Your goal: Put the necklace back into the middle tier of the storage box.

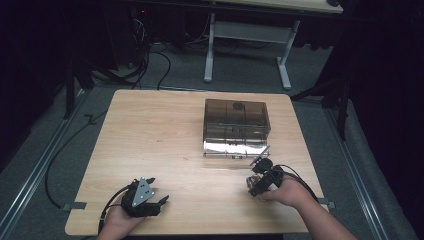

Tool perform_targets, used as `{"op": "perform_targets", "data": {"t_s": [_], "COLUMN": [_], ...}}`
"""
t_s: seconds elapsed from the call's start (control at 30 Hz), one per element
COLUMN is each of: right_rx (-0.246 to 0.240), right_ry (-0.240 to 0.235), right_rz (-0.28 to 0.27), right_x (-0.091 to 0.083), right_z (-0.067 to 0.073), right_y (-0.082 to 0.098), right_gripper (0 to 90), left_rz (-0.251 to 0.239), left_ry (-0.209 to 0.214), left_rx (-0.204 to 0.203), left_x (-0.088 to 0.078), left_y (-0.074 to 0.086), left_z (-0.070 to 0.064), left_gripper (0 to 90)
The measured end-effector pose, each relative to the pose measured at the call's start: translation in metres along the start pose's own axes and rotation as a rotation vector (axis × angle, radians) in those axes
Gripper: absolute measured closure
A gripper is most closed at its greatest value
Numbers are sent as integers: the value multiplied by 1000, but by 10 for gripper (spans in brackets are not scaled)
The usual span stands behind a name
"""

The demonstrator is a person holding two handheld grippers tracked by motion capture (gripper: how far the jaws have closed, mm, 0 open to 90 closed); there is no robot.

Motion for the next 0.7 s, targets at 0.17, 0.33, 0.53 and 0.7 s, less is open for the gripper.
{"op": "perform_targets", "data": {"t_s": [0.17,0.33,0.53,0.7], "right_rx": [-50,-73,-110,-154], "right_ry": [57,85,114,132], "right_rz": [-22,-30,-24,-18], "right_x": [-1,-5,-6,-5], "right_z": [4,3,2,2], "right_y": [-3,-4,-2,-2], "right_gripper": [235,440,592,693], "left_rz": [1,2,4,4], "left_ry": [0,1,0,0], "left_rx": [0,1,1,1], "left_x": [0,0,0,0], "left_y": [0,0,0,0], "left_z": [0,0,0,0], "left_gripper": [241,241,241,241]}}
Point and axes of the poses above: each handheld gripper's, and its own axes: x roughly forward along the jaws, y roughly out of its underside, z roughly to its left, the point moved 9 cm from there along x, roughly forward along the jaws, and after that the axes turned 14 degrees about x, right-handed, at the moved point
